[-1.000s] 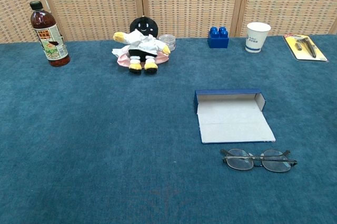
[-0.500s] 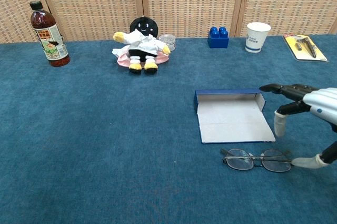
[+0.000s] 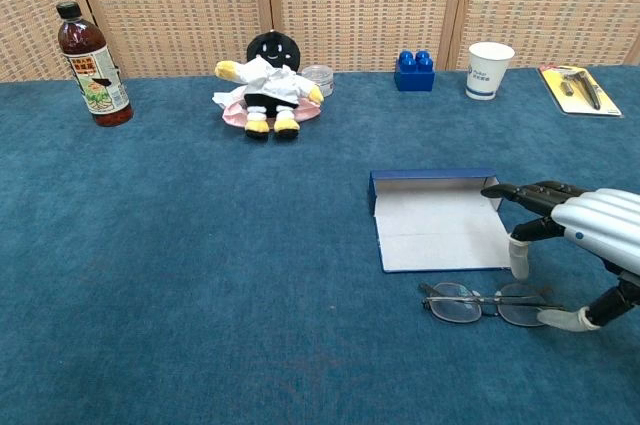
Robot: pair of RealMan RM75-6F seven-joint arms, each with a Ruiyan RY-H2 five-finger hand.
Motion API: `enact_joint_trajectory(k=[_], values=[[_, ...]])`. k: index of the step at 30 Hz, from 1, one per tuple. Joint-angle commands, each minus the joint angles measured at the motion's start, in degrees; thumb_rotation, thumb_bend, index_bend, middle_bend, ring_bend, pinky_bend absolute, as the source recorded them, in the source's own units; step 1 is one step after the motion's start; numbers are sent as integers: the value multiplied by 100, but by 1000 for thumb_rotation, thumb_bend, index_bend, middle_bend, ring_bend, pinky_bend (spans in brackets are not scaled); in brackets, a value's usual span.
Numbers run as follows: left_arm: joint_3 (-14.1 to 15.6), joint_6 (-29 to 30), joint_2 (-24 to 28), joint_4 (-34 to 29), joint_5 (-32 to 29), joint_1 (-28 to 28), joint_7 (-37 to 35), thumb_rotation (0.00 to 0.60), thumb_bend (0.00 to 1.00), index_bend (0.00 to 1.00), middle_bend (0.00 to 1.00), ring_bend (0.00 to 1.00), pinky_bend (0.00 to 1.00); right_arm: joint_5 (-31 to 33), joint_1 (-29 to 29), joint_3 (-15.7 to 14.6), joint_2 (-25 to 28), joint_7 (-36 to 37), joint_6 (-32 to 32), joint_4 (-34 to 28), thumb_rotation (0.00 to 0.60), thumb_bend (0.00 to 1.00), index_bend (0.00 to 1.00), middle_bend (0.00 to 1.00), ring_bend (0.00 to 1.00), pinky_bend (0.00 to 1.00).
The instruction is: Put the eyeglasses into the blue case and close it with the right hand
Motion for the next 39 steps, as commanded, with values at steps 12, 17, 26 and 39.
enact_joint_trajectory(k=[12,17,26,39], values=[[-10,-22,1,6,-28,-6,-6,600,0,0,0,0,0,142,60,5,-162,-269,-169,3,600,311,488,0,0,0],[-10,-31,6,10,-30,-8,-19,600,0,0,0,0,0,169,70,8,-195,-307,-190,32,600,361,511,0,0,0],[-10,-30,9,6,-28,-8,-22,600,0,0,0,0,0,162,100,4,-266,-349,-196,49,600,437,549,0,0,0],[-13,-26,22,9,-28,-3,-51,600,0,0,0,0,0,79,106,17,-318,-458,-32,6,600,440,600,0,0,0]])
